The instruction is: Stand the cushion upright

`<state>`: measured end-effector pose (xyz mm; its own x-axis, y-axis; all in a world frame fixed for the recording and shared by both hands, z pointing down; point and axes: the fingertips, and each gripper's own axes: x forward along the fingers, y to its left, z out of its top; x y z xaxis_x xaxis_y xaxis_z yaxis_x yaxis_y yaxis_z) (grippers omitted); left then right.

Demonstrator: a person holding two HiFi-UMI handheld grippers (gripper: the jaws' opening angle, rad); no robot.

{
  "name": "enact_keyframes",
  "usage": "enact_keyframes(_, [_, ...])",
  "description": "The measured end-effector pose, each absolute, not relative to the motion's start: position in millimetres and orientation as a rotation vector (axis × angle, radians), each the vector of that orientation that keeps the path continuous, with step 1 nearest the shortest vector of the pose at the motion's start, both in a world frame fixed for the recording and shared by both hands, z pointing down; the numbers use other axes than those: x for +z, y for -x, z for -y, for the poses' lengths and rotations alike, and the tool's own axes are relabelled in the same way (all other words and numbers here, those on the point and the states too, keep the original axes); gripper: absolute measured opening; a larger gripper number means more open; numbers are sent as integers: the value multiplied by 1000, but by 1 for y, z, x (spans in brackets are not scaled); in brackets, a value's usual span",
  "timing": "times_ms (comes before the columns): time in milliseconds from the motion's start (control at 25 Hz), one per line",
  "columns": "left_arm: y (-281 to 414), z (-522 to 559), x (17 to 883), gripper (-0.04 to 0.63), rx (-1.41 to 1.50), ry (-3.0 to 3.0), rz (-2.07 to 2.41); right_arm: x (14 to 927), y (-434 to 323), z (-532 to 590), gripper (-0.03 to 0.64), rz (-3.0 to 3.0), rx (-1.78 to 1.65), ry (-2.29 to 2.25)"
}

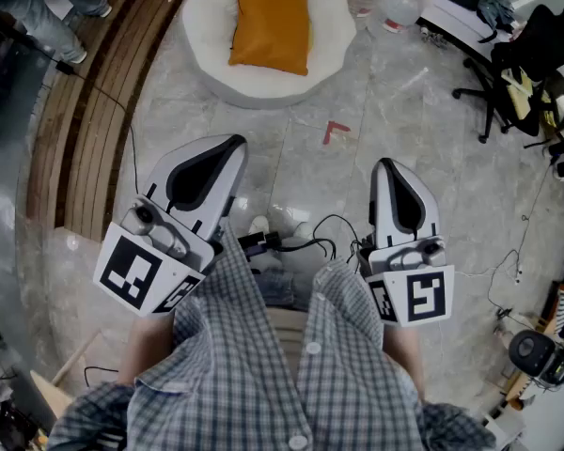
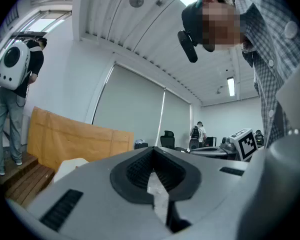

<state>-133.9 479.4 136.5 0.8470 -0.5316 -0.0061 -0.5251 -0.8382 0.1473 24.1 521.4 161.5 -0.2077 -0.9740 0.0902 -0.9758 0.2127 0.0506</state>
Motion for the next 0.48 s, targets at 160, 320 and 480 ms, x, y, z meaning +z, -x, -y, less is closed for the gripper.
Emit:
enact_keyframes(160, [136,-478,138,8,-74,-2880,817,159,-23,-519,6,2350,13,-1923])
enact_keyframes(320, [137,-474,137,8,-83,-2881,815,159,-23,-518,6,2336,8,-1922])
enact_keyframes(480, [141,-470,138,8,-81,-2883,811,156,-23,-515,6,2337,28,-1964])
